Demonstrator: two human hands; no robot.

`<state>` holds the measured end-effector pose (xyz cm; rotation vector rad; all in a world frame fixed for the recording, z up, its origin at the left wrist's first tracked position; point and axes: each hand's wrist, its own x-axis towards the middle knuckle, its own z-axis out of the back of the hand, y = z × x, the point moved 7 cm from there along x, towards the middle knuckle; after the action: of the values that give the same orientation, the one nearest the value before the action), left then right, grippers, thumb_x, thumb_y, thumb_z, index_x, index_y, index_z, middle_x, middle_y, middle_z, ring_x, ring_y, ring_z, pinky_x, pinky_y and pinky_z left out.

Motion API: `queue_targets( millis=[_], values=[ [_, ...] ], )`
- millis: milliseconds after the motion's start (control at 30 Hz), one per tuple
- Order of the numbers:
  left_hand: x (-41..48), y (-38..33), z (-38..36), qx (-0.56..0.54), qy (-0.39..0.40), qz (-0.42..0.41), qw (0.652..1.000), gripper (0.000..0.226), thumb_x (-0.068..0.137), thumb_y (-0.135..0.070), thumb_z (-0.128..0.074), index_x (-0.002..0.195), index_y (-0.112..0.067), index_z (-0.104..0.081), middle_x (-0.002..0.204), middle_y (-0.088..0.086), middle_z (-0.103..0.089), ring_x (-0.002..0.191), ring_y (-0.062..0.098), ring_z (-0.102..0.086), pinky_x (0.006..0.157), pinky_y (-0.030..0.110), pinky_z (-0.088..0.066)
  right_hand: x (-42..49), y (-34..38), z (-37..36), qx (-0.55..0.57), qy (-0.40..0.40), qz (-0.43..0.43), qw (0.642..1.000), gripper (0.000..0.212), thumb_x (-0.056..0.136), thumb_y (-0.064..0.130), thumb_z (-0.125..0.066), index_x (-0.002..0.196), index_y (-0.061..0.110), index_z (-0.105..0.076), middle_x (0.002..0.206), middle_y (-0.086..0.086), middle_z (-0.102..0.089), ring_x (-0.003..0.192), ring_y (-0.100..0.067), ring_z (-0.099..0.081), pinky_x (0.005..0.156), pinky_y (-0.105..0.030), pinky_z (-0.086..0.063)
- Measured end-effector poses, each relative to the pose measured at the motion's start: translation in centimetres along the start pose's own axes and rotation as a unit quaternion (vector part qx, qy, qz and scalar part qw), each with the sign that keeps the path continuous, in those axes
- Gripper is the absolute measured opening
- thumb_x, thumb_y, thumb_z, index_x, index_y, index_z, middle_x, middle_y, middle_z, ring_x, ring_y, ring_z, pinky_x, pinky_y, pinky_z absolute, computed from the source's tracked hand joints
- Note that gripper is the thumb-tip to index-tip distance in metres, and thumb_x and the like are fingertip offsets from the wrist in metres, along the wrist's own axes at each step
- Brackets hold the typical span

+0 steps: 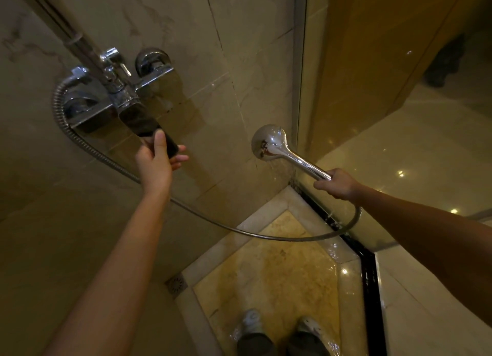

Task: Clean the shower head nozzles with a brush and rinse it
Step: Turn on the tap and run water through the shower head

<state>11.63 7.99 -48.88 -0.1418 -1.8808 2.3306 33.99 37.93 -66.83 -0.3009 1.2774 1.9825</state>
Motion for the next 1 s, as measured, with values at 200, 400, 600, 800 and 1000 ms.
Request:
queue_targets(
  millis=[200,400,600,800,1000],
  values=[
    [-0.32,-0.49,0.00,0.012,0.005,-0.001,1.000,0.021,0.098,-0.036,-0.036,0.084,-0.026,-0.047,0.078,0.001,-0.065,0.046,0.000,-0.062,0.048,0.013,-0.048,-0.15,0.32,0.06,0.001,0.006,-0.003,1.000,0.015,0.085,0.021,-0.064,0.081,0.008,-0.062,0.064,-0.004,-0.054,0.054,-0.015,-0.050,0.048,-0.023,-0.039],
    [-0.50,-0.74,0.08,0.016,0.010,0.002,1.000,0.021,0.098,-0.036,-0.037,0.084,-0.024,-0.048,0.080,0.002,-0.066,0.048,0.001,-0.063,0.050,0.012,-0.051,-0.12,0.18,0.01,-0.007,0.007,-0.002,1.000,0.013,0.084,0.022,-0.065,0.077,0.011,-0.060,0.065,-0.004,-0.055,0.054,-0.014,-0.050,0.048,-0.022,-0.039],
    [-0.42,-0.53,0.05,0.006,0.005,0.011,1.000,0.023,0.098,-0.036,-0.038,0.085,-0.020,-0.049,0.079,0.004,-0.066,0.047,0.001,-0.063,0.046,0.011,-0.048,-0.21,0.15,0.08,-0.007,0.005,0.004,1.000,0.014,0.084,0.021,-0.065,0.076,0.011,-0.061,0.064,-0.004,-0.055,0.054,-0.014,-0.050,0.048,-0.024,-0.038],
    [-0.18,-0.42,0.23,0.018,0.014,0.010,1.000,0.022,0.098,-0.034,-0.038,0.086,-0.020,-0.049,0.081,0.006,-0.066,0.049,0.003,-0.064,0.051,0.012,-0.051,-0.45,0.27,0.24,0.002,0.001,0.000,1.000,0.012,0.085,0.020,-0.065,0.083,0.009,-0.061,0.064,-0.003,-0.055,0.053,-0.013,-0.050,0.043,-0.018,-0.039],
    [0.00,-0.64,0.27,0.016,0.011,0.011,1.000,0.025,0.099,-0.032,-0.038,0.083,-0.016,-0.049,0.075,0.009,-0.064,0.044,0.005,-0.062,0.050,0.015,-0.052,-0.81,0.58,0.54,0.005,-0.003,0.004,1.000,0.012,0.084,0.020,-0.066,0.078,0.011,-0.061,0.061,-0.003,-0.055,0.050,-0.013,-0.049,0.042,-0.020,-0.038]
  ],
)
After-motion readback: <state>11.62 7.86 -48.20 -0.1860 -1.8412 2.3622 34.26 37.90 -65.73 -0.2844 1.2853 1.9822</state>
